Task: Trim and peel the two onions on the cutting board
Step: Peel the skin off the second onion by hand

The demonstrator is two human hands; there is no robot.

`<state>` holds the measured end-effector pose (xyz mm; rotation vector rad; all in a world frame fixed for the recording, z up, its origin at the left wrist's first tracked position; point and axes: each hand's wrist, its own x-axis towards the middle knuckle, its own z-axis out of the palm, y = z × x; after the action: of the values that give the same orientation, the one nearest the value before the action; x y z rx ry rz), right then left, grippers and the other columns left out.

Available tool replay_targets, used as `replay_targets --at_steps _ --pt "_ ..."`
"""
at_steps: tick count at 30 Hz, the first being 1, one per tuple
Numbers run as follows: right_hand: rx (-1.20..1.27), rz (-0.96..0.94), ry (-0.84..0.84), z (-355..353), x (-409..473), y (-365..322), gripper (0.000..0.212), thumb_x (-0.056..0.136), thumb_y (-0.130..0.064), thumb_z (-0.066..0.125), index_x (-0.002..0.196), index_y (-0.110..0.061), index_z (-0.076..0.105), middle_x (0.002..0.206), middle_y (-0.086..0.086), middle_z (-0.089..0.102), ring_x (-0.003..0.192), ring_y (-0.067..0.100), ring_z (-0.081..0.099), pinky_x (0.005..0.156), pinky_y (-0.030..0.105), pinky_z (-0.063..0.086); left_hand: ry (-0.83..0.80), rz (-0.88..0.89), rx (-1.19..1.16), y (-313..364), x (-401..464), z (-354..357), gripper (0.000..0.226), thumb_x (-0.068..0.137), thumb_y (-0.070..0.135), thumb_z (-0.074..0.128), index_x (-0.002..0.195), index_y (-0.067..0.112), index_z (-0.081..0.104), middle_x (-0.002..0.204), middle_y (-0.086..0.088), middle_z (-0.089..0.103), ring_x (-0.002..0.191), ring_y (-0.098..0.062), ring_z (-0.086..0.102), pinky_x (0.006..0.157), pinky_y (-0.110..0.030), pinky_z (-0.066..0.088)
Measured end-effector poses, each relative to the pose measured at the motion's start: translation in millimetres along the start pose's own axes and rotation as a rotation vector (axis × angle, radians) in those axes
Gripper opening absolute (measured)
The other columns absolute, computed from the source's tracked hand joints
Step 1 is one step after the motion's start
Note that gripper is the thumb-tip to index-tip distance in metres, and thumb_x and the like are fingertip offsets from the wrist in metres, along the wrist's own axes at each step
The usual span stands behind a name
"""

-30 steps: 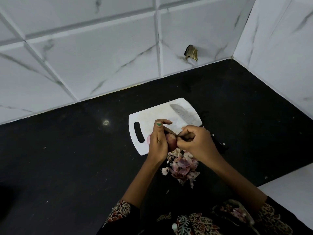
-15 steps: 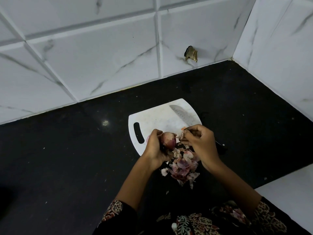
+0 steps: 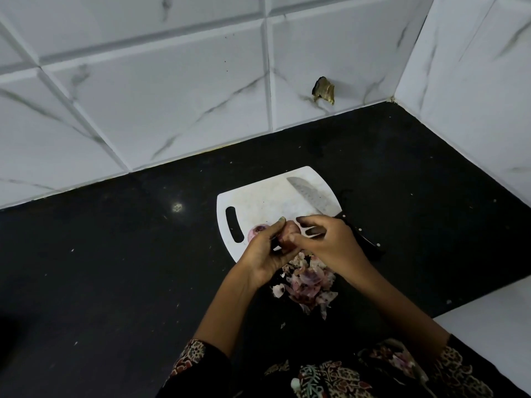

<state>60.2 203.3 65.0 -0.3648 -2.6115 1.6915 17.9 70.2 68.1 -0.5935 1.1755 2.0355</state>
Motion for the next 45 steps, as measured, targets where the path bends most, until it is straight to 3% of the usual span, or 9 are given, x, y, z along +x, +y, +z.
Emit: replay_targets --at_steps 9,18,21,24,27,31,37,41,45 --pt "-0.021 -0.06 0.022 3.9 -3.0 -9.0 0.02 0.068 -0.017 0.076 0.087 -0.018 0.071 0.079 -0.006 0.071 0.071 0.004 0.067 0.065 0.019 0.055 -0.018 0.061 0.096 -2.6 -3.0 -0.2 0.022 0.093 0.02 0.059 0.077 0.007 0.064 0.085 -0.009 0.065 0.077 -0.016 0.063 0.063 -0.028 0.06" --pt "0.134 -0.026 -0.029 -14.3 5.8 6.0 0.013 0.08 -0.001 0.068 0.086 -0.01 0.075 0.07 -0.001 0.072 0.063 0.009 0.068 0.058 0.018 0.052 -0.027 0.001 0.042 -1.5 -2.2 -3.1 0.018 0.089 0.022 0.063 0.094 0.005 0.064 0.102 -0.014 0.06 0.086 -0.024 0.063 0.065 -0.035 0.06" --pt "0.238 -0.004 0.003 -8.1 1.2 5.4 0.004 0.084 -0.014 0.069 0.085 -0.012 0.072 0.075 0.003 0.072 0.068 0.019 0.071 0.065 0.032 0.057 -0.02 0.041 0.075 -2.2 0.4 -2.1 0.016 0.09 0.022 0.063 0.089 0.006 0.065 0.098 -0.011 0.062 0.085 -0.022 0.064 0.073 -0.035 0.059" --pt "0.229 0.001 0.016 -1.3 -3.8 2.8 0.028 0.072 -0.036 0.078 0.087 -0.016 0.066 0.082 0.0 0.071 0.074 0.014 0.071 0.065 0.03 0.058 -0.03 0.108 0.114 -3.2 3.8 -3.1 0.021 0.092 0.023 0.061 0.076 0.009 0.066 0.087 -0.007 0.066 0.082 -0.017 0.065 0.075 -0.032 0.06" --pt "0.133 -0.029 0.028 2.2 -6.9 0.7 0.026 0.071 -0.022 0.082 0.088 -0.014 0.064 0.083 -0.003 0.07 0.071 0.006 0.069 0.062 0.02 0.055 -0.028 0.135 0.172 -3.7 4.6 -4.4 0.025 0.092 0.024 0.06 0.072 0.011 0.065 0.079 -0.003 0.066 0.079 -0.013 0.063 0.08 -0.032 0.057" --pt "0.126 -0.068 0.078 0.0 -3.0 3.2 0.004 0.08 -0.009 0.073 0.08 -0.006 0.07 0.073 0.003 0.071 0.067 0.013 0.069 0.064 0.024 0.055 0.008 0.101 0.1 -3.1 4.0 -6.2 0.024 0.086 0.024 0.068 0.1 0.005 0.062 0.099 -0.01 0.064 0.082 -0.017 0.066 0.072 -0.034 0.061" --pt "0.068 0.025 0.182 -4.6 3.9 16.9 0.005 0.085 -0.005 0.067 0.08 -0.004 0.068 0.068 0.005 0.069 0.058 0.017 0.069 0.063 0.036 0.059 -0.03 0.028 0.04 -1.5 -3.1 -4.9 0.016 0.086 0.024 0.067 0.092 0.009 0.063 0.114 -0.014 0.058 0.09 -0.025 0.063 0.069 -0.037 0.059" --pt "-0.08 0.116 0.038 -7.5 4.2 18.4 0.022 0.086 0.003 0.057 0.094 -0.012 0.07 0.091 0.0 0.067 0.079 0.022 0.068 0.075 0.038 0.057 -0.053 0.022 0.037 -2.4 -1.6 -7.7 0.015 0.086 0.021 0.067 0.093 0.008 0.066 0.117 -0.014 0.058 0.093 -0.027 0.062 0.071 -0.039 0.059" --pt "0.129 0.115 -0.077 -9.0 -0.5 -4.0 0.017 0.088 -0.011 0.062 0.103 -0.016 0.068 0.098 -0.006 0.066 0.089 0.01 0.066 0.082 0.025 0.055 -0.043 0.054 0.086 -4.1 0.0 -7.5 0.014 0.089 0.021 0.064 0.083 0.011 0.071 0.107 -0.012 0.06 0.092 -0.023 0.063 0.074 -0.035 0.059"
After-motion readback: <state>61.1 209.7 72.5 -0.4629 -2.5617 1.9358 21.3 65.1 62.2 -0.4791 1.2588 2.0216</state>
